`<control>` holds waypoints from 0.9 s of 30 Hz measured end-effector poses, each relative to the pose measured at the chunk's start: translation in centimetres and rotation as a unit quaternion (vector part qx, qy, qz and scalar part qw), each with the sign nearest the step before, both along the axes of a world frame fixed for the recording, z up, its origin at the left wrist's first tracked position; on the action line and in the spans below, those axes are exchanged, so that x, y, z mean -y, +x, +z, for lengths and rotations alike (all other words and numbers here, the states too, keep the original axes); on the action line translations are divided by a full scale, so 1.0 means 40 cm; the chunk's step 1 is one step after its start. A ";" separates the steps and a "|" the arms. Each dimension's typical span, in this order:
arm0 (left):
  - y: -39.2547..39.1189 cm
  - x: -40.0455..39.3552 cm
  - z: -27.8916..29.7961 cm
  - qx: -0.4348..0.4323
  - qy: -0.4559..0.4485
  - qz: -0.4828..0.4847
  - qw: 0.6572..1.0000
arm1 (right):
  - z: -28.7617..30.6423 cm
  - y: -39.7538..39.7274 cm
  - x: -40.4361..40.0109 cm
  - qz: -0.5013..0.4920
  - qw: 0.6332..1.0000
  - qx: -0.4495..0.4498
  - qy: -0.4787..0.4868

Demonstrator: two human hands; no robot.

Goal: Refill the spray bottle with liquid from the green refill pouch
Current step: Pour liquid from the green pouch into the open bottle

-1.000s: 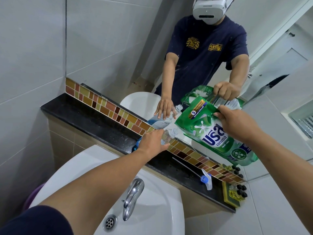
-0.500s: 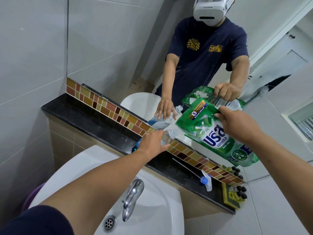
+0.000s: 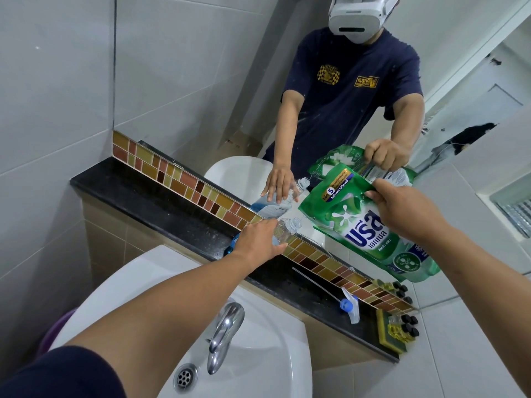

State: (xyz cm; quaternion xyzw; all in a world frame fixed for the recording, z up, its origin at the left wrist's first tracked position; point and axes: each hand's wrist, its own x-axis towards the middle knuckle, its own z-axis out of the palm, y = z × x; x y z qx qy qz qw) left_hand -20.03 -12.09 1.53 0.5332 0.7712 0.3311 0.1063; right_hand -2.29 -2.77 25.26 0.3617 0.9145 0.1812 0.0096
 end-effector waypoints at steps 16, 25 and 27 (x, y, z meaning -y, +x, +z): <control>0.000 -0.003 -0.003 -0.009 -0.004 -0.005 1.000 | 0.011 0.002 -0.006 0.001 1.000 0.004 0.005; 0.000 -0.003 -0.002 -0.021 0.002 -0.009 1.000 | 0.012 0.010 -0.014 0.005 1.000 0.004 0.005; 0.000 -0.004 -0.002 -0.020 0.002 -0.009 1.000 | 0.013 0.012 -0.015 0.006 1.000 0.004 0.003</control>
